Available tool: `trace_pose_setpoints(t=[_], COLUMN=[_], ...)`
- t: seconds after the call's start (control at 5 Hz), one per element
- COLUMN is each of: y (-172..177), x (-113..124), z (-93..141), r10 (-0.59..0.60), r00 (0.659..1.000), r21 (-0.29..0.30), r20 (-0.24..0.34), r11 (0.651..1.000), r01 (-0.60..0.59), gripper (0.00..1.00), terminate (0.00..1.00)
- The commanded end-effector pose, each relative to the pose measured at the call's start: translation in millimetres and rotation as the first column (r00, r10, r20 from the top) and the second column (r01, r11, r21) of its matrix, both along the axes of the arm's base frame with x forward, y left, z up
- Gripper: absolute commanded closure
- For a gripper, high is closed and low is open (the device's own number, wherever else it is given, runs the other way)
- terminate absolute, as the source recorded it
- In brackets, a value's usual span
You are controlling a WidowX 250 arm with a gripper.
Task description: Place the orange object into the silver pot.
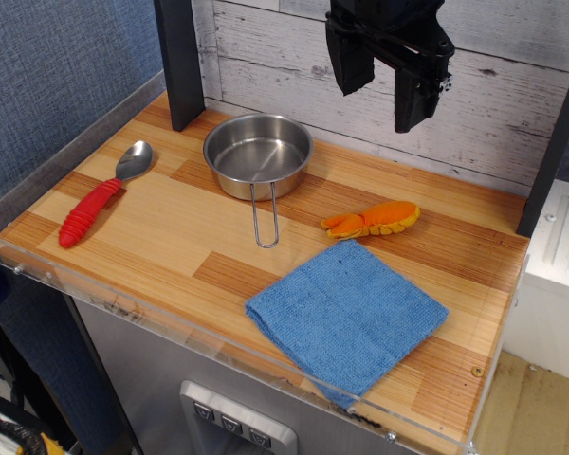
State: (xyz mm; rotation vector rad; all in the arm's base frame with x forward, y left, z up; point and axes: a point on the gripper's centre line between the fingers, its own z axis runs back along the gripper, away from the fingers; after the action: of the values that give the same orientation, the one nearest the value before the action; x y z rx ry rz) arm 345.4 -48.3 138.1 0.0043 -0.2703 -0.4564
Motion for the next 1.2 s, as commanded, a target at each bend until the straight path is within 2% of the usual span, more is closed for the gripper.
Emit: trace_pose_setpoints(t=[0.0, 0.2, 0.6, 0.8, 1.0], y=[0, 0, -9, -17, -19], x=[0, 6, 6, 5, 6], z=[0, -24, -69, -88, -106], r10=[0.000, -0.005, -0.071, -0.165, -0.213], r00=[1.000, 0.999, 0.992, 0.980, 0.967], r21=[0.000, -0.010, 0.046, 0.073, 0.105], r20=[0.000, -0.038, -0.103, -0.107, -0.140], r11=[1.000, 1.000, 0.996, 0.982, 0.968], r01=[0.000, 0.005, 0.076, 0.173, 0.228], gripper=[0.00, 0.00, 0.00, 0.00, 0.00], terminate=[0.00, 0.00, 0.00, 0.00, 0.00])
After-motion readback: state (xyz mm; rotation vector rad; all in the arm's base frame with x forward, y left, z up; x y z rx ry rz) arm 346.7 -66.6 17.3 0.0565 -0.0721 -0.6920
